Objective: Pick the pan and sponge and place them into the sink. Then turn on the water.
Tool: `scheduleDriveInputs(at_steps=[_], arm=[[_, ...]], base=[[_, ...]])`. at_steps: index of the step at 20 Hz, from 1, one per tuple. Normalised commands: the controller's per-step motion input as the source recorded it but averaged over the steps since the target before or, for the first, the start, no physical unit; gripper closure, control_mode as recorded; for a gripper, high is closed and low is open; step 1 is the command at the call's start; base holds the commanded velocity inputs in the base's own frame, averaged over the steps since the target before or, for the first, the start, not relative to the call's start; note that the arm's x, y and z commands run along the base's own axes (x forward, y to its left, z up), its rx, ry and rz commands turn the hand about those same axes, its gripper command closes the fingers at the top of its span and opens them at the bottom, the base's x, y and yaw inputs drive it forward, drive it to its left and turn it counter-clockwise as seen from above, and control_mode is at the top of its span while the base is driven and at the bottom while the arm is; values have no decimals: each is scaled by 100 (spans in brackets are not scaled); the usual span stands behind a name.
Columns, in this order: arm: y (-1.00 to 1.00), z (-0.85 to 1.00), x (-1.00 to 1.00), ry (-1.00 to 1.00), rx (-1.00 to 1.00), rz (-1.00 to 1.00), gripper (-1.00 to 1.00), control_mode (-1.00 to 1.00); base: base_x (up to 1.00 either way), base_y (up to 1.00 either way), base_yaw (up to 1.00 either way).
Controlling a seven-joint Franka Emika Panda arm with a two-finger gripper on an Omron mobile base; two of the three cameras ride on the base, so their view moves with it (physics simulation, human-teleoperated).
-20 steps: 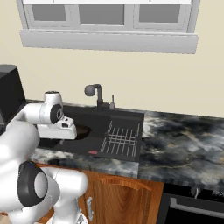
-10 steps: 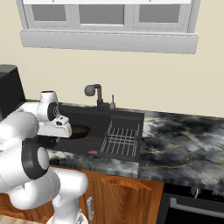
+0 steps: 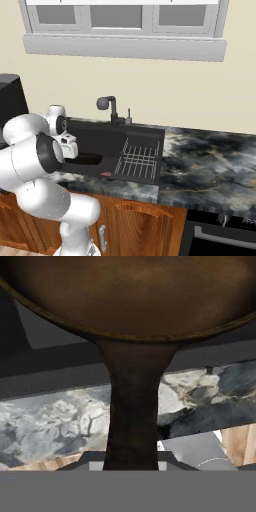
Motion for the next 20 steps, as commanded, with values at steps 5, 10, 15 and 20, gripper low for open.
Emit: scheduleDriveInputs(at_steps=[5, 10, 15, 20], arm=[[23, -8, 20, 14, -3, -10, 100, -100], [29, -15, 21, 13, -4, -9, 100, -100], [27, -28, 27, 16, -1, -7, 100, -100], [18, -24, 32, 8, -2, -5, 100, -100]], base=[[0, 0, 0], [0, 0, 0], [0, 0, 0], [0, 0, 0]])
